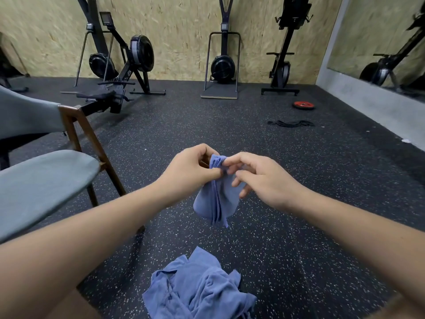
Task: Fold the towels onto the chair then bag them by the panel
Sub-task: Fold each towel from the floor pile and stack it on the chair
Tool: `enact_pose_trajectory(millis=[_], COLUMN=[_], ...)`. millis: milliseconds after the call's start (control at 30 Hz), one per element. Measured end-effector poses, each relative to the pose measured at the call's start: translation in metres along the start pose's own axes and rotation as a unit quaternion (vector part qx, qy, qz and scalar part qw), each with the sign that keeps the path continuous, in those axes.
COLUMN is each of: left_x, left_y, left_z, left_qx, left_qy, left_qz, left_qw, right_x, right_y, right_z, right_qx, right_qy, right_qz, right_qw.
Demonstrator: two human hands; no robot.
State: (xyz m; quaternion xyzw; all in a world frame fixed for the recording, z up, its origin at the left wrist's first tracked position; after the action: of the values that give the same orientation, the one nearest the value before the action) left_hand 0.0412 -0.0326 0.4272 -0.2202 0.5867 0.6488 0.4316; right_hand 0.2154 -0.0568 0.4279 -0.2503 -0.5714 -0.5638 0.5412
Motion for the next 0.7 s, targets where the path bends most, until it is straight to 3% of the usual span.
enact_pose_trajectory(millis=[100,200,400,700], left_x=[-0.003,-0.008,-0.004,0.023], left_y=[0.005,0.008,0.016,0.034], left_z=[0.001,0.000,0.002,0.013], left_qx=[0.009,0.028,0.053,0.028], left_qy=[-0.007,-0.016,-0.013,0.027], left_qz=[-0.005,-0.013,-0.076,-0.052], left_qw=[1.000,0.999,0.996,0.998], right_x=[0.009,-0.005,-0.054,-0.064], right_y=[0.010,0.021,0.023,0.049], right_z=[0.000,0.005,0.009,0.016], right_qx=[-0.025,-0.046,0.033,-0.011], right_qy=[0.068,0.041,-0.105,-0.094], right_qz=[-0.107,-0.143,-0.045,0.151], right_qw=[0.992,0.988,0.993,0.984])
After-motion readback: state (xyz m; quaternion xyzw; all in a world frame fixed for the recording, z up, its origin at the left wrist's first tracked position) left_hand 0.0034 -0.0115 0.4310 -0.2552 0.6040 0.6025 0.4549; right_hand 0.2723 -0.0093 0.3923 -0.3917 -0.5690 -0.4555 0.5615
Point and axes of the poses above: each hand's wrist, its own z-axis towards the middle knuckle, its own y-axis out of the back of the hand, x = y × z, the point moved 8 cm from there along z, towards the middle knuckle, and after that the axes turned 8 degrees about z, right-handed, at the moved point
